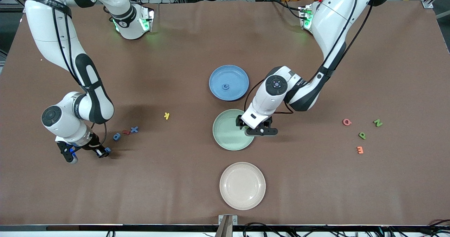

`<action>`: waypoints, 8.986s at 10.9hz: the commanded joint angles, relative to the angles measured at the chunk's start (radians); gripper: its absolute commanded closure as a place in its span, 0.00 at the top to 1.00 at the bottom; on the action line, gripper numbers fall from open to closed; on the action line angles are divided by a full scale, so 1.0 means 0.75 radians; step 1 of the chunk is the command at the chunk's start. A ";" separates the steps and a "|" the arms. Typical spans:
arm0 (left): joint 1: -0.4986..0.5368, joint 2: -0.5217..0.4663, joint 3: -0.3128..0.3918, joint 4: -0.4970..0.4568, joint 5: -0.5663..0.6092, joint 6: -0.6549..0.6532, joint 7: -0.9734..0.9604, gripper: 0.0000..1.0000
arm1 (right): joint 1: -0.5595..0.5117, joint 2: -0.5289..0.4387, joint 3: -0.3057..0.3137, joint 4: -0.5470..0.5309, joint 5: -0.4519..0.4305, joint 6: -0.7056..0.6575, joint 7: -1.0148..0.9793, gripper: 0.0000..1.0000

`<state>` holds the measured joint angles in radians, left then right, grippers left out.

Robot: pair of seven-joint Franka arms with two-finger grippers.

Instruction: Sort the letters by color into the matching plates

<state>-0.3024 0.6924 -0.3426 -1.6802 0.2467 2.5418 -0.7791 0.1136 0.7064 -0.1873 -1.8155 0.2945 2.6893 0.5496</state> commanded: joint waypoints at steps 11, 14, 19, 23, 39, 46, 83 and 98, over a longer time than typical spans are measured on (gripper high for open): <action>0.675 -0.361 -0.007 -0.326 0.037 -0.227 0.726 1.00 | 0.020 -0.023 0.023 0.011 0.010 -0.019 -0.338 0.33; 0.783 -0.394 -0.007 -0.404 0.033 -0.133 0.591 1.00 | 0.020 -0.015 0.023 0.003 0.008 -0.002 -0.363 0.30; 0.814 -0.373 0.007 -0.449 0.064 -0.131 0.329 1.00 | 0.020 -0.003 0.023 -0.005 0.008 0.032 -0.373 0.29; 0.892 -0.324 0.005 -0.441 0.095 -0.129 0.282 0.82 | 0.024 0.007 0.023 -0.028 0.006 0.077 -0.373 0.24; 1.027 -0.173 0.031 -0.402 0.293 0.006 0.217 0.78 | 0.035 -0.070 0.023 0.062 -0.139 -0.108 -0.514 0.21; 1.025 -0.128 0.031 -0.351 0.334 0.012 0.219 0.78 | 0.237 -0.120 0.025 0.079 -0.225 -0.151 -0.502 0.24; 1.009 -0.203 -0.342 -0.216 0.332 -0.425 0.313 0.00 | 0.780 -0.314 0.090 0.075 -0.368 -0.677 -0.289 1.00; 0.389 -0.032 -0.506 0.013 0.324 -0.487 0.092 0.00 | 0.135 -0.367 0.039 0.062 -0.326 -0.661 0.219 1.00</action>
<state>0.0138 0.5763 -0.7276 -1.7535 0.4859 2.1971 -0.7062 0.2585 0.4482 -0.1742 -1.7457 0.0116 2.1916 0.5887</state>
